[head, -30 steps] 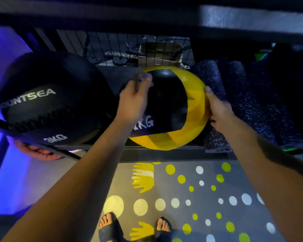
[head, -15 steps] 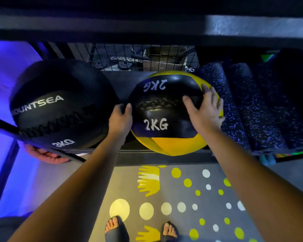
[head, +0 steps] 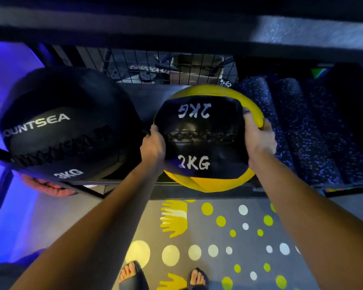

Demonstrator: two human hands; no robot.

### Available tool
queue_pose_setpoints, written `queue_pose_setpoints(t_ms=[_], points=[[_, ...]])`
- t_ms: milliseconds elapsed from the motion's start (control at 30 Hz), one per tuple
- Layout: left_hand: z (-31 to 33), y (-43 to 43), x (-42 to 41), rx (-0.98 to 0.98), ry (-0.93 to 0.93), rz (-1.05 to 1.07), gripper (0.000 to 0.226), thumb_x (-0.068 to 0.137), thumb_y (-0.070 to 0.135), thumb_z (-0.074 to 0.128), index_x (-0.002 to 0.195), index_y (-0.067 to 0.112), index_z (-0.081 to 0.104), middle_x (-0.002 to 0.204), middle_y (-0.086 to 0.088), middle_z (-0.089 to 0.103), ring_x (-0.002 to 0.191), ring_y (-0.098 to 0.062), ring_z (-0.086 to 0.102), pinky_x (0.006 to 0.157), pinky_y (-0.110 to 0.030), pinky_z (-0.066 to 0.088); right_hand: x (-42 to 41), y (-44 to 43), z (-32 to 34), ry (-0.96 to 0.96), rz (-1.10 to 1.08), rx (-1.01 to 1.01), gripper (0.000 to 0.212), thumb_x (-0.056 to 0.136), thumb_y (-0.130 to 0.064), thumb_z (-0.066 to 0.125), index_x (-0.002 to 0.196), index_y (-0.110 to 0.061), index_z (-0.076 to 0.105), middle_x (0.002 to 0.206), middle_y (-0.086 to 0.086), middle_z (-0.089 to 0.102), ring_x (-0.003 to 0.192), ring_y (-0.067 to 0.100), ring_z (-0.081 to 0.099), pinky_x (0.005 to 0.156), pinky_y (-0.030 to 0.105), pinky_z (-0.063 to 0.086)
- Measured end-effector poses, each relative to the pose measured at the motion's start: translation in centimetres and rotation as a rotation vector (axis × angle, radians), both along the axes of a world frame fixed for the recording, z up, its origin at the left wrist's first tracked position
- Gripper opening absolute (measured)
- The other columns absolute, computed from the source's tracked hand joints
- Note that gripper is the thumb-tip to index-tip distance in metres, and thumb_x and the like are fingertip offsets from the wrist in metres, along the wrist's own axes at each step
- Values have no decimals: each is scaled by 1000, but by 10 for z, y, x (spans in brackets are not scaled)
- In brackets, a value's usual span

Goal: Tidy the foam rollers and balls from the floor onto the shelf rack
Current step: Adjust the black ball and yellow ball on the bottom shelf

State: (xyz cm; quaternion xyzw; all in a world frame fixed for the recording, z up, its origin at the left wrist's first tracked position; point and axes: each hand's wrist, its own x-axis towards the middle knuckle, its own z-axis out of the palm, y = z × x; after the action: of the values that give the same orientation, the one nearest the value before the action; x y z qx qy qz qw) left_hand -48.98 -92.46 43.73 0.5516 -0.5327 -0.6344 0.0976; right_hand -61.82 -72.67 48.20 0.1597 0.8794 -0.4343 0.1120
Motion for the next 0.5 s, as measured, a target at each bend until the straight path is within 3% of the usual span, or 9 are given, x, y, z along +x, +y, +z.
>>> queue_pose_setpoints(t_ms=[67, 100, 200, 267, 367, 433, 500], points=[[6, 12, 8, -83, 31, 49, 70, 102, 61, 33, 146, 9, 52, 145, -16, 54, 133, -36, 50, 108, -38, 37, 3, 11, -4, 32, 24, -159, 94, 62, -95, 50, 144, -50, 46, 143, -2, 58, 134, 30, 48, 113, 51, 38], [4, 13, 14, -110, 79, 68, 67, 104, 60, 31, 151, 14, 47, 149, -14, 51, 137, -34, 46, 105, -35, 35, 6, 15, -5, 49, 55, -235, 90, 65, -92, 53, 146, -53, 43, 147, -7, 55, 135, 24, 47, 114, 46, 38], [3, 22, 35, -220, 229, -38, 62, 101, 67, 31, 156, 40, 35, 155, -1, 47, 142, -22, 44, 118, -36, 35, 12, 16, -12, 54, 124, -361, 84, 72, -84, 56, 148, -56, 37, 153, -14, 49, 137, 16, 46, 116, 40, 37], [-13, 26, 41, -267, 190, -152, 58, 101, 66, 31, 156, 49, 26, 152, 1, 52, 140, -24, 49, 117, -39, 39, 13, 10, -21, -12, 170, -266, 80, 79, -84, 49, 152, -55, 31, 158, -6, 44, 141, 28, 45, 117, 49, 36], [-19, 33, 46, -349, 57, -187, 53, 104, 62, 25, 156, 56, 14, 148, -8, 57, 136, -37, 51, 109, -41, 45, 18, -2, -31, -21, 267, -76, 71, 97, -73, 32, 160, -46, 14, 166, 3, 31, 145, 36, 36, 117, 49, 29], [-16, 29, 43, -307, 16, -197, 54, 96, 73, 24, 148, 69, 7, 143, -13, 60, 128, -44, 57, 105, -55, 49, 22, -6, -30, 3, 250, -74, 71, 99, -73, 29, 161, -43, 12, 167, 3, 28, 147, 36, 34, 117, 50, 27], [-19, 20, 40, -271, -38, -227, 55, 86, 80, 23, 139, 78, 7, 143, -10, 60, 121, -42, 61, 99, -58, 53, 22, -6, -30, 7, 227, -89, 74, 98, -73, 30, 162, -39, 13, 166, 4, 28, 148, 35, 34, 118, 49, 28]])
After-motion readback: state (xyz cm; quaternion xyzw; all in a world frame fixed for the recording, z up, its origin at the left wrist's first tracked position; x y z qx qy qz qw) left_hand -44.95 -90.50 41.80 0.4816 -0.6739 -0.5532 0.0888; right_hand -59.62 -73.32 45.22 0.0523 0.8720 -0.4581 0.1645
